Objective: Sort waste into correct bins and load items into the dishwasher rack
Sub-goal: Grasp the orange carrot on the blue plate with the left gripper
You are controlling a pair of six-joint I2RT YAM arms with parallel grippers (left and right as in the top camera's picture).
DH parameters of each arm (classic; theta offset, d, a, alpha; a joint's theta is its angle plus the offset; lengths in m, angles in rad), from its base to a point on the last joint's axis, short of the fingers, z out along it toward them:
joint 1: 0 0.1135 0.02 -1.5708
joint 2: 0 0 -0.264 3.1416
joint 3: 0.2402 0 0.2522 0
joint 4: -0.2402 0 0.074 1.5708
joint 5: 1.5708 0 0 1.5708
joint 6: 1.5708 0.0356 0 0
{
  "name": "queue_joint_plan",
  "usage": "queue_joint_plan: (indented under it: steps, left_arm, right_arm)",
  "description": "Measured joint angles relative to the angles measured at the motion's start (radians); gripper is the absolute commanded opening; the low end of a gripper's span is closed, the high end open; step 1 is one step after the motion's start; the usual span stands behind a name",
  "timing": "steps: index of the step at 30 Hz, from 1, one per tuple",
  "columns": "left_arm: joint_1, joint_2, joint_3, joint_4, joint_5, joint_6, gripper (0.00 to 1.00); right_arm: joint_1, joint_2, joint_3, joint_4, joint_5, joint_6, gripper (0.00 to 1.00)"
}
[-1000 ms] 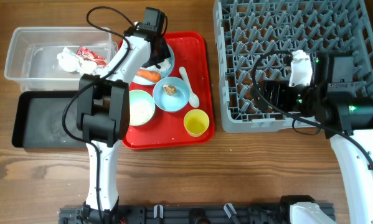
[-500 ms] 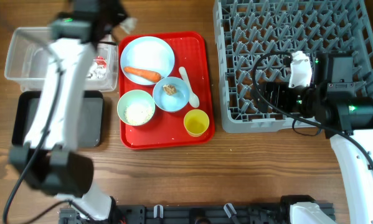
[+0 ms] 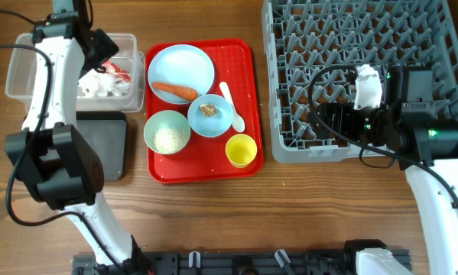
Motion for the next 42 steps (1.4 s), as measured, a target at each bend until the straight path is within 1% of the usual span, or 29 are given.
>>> queue_joint_plan:
  steps: [4,6,8,10,13,15,16,19,21,24,26,30,34,36,37,41,42]
  left_arm:
    - [0.0,-0.022,0.003,-0.023,0.108,0.0,1.0]
    - [-0.007,-0.055,0.005,-0.072,0.166,-0.006,1.0]
    - [-0.03,-0.104,0.008,-0.116,0.195,-0.024,1.0]
    - [-0.098,-0.159,0.019,-0.158,0.21,-0.06,1.0]
    - [-0.223,-0.18,0.025,-0.152,0.206,-0.137,1.0]
    - [-0.303,-0.163,0.016,-0.109,0.194,-0.208,1.0]
    - [-0.351,-0.142,0.005,-0.061,0.19,-0.254,0.98]
    - [-0.401,-0.077,-0.008,0.003,0.179,-0.331,0.96]
    - [-0.414,-0.006,-0.011,0.017,0.165,-0.407,0.96]
    - [-0.41,0.069,-0.017,0.016,0.153,-0.485,0.96]
    - [-0.403,0.106,-0.018,0.017,0.146,-0.518,0.96]
    - [-0.385,0.161,-0.019,0.017,0.145,-0.545,0.94]
    - [-0.377,0.204,-0.019,0.016,0.137,-0.549,0.85]
    - [-0.377,0.216,-0.024,0.022,0.129,-0.552,0.75]
    - [-0.377,0.218,-0.034,0.038,0.125,-0.553,0.72]
    - [-0.377,0.22,-0.066,0.085,0.119,-0.562,0.49]
    - [-0.377,0.22,-0.069,0.088,0.119,-0.563,0.46]
  right_arm:
    - [0.0,0.0,0.0,0.0,0.0,-0.001,1.0]
    - [0.0,0.0,0.0,0.0,0.0,-0.003,1.0]
    - [0.0,0.0,0.0,0.0,0.0,-0.003,1.0]
    - [0.0,0.0,0.0,0.0,0.0,-0.003,1.0]
    - [0.0,0.0,0.0,0.0,0.0,-0.003,1.0]
    - [0.0,0.0,0.0,-0.001,0.0,-0.003,1.0]
    - [0.0,0.0,0.0,-0.002,0.0,-0.003,1.0]
    - [0.0,0.0,0.0,-0.004,0.0,-0.003,1.0]
    - [0.0,0.0,0.0,-0.006,0.0,-0.003,1.0]
    - [0.0,0.0,0.0,-0.015,0.0,-0.003,1.0]
    - [0.0,0.0,0.0,-0.016,0.0,-0.003,1.0]
    - [0.0,0.0,0.0,-0.016,0.0,-0.003,1.0]
    - [0.0,0.0,0.0,-0.016,0.0,-0.004,1.0]
    - [0.0,0.0,0.0,-0.016,0.0,-0.003,1.0]
    - [0.0,0.0,0.0,-0.016,0.0,-0.003,1.0]
    - [0.0,0.0,0.0,-0.016,0.0,-0.003,1.0]
    - [0.0,0.0,0.0,-0.016,0.0,-0.003,1.0]
